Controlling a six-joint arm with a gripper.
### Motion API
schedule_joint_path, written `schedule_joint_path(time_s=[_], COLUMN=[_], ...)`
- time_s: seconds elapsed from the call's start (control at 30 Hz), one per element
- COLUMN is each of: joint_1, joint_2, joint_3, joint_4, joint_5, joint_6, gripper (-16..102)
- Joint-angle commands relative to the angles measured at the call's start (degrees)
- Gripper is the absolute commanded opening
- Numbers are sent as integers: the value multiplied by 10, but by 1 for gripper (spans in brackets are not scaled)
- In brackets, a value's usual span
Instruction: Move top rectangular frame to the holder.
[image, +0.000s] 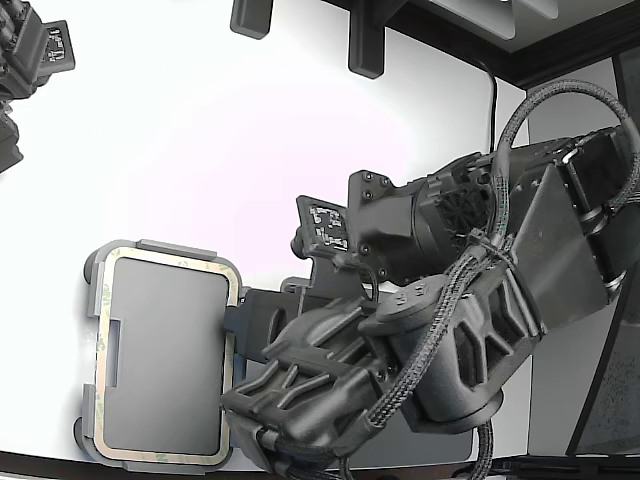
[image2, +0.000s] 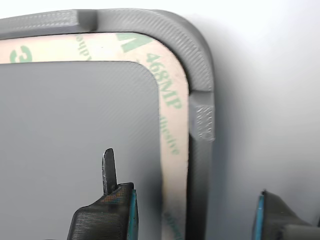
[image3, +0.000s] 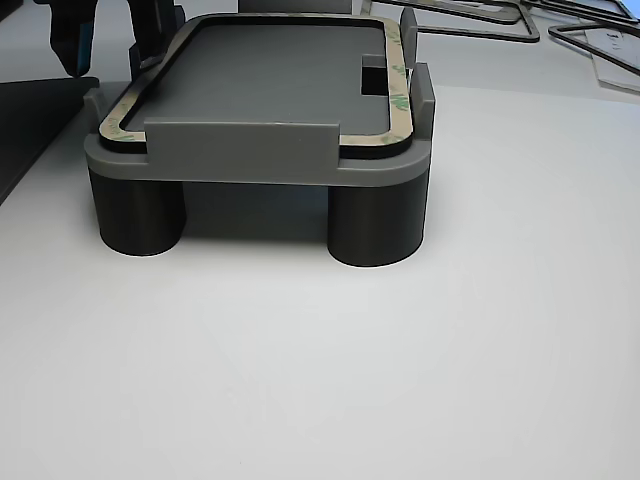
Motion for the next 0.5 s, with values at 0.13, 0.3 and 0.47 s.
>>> schedule_joint_path(time_s=[0.13, 0.3, 0.47], joint_1=[2, 4, -30], joint_2=[31, 88, 255], joint_3=[-44, -33, 119], joint_4=[10, -20, -145], joint_5=[72, 210, 253], joint_6=[-80, -294, -585], gripper=[100, 100, 100])
